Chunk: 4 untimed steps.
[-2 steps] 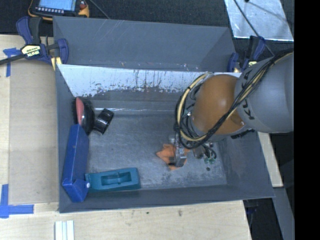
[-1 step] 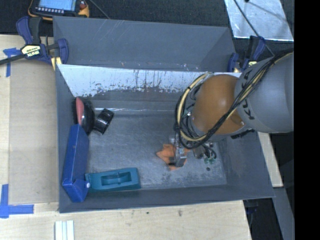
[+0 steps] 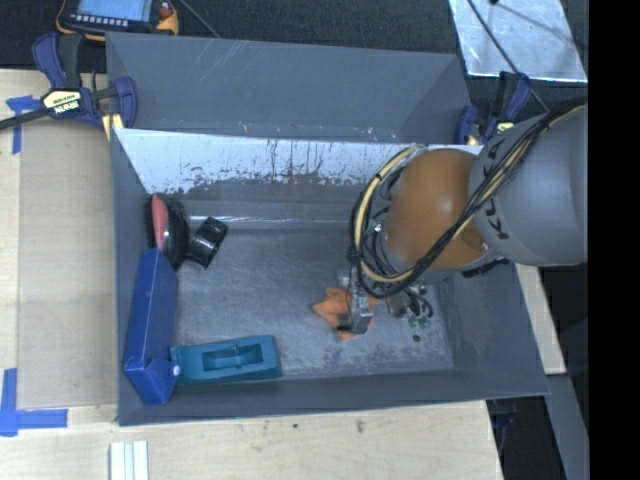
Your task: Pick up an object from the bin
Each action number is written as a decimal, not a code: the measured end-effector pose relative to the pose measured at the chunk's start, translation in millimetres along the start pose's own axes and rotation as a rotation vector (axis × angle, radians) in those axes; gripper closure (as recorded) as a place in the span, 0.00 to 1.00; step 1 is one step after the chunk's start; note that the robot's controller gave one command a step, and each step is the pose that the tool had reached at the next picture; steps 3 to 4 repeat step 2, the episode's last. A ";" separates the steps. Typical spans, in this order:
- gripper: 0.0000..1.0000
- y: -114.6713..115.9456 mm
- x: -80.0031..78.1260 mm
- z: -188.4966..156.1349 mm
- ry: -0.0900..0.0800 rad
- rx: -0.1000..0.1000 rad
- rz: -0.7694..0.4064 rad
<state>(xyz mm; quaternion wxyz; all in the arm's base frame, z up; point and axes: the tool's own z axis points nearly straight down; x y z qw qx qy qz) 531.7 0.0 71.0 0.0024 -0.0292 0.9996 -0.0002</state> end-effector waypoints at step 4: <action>1.00 -5.2 4.5 -0.2 0.000 -0.002 -0.097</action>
Offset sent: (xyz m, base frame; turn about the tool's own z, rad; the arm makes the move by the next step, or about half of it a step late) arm -0.0229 -0.0387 -0.0010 -0.4202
